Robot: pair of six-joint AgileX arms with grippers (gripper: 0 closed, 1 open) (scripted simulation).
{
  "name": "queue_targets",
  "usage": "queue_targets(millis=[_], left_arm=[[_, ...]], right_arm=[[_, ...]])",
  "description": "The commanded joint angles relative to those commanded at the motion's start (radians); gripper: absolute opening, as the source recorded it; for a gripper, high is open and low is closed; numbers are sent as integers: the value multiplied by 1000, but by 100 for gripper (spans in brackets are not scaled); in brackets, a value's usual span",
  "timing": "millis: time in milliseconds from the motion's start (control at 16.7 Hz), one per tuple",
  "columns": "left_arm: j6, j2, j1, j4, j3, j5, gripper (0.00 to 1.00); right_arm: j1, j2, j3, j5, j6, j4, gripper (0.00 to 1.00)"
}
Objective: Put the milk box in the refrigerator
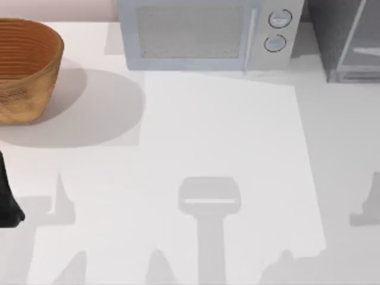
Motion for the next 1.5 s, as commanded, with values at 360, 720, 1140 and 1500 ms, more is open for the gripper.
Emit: queue_targets(millis=[360,720,1140,1500], left_arm=[[0,0,0,0,0,0,100],[0,0,0,0,0,0,100],[0,0,0,0,0,0,100],[0,0,0,0,0,0,100]], right_arm=[[-47,156,146,-8,-19,163,0],[-87,589,338,-72,-19,402,0],[-150,1202,534,-145,10,658,0],[-210,1661,729,-196,15,899,0]])
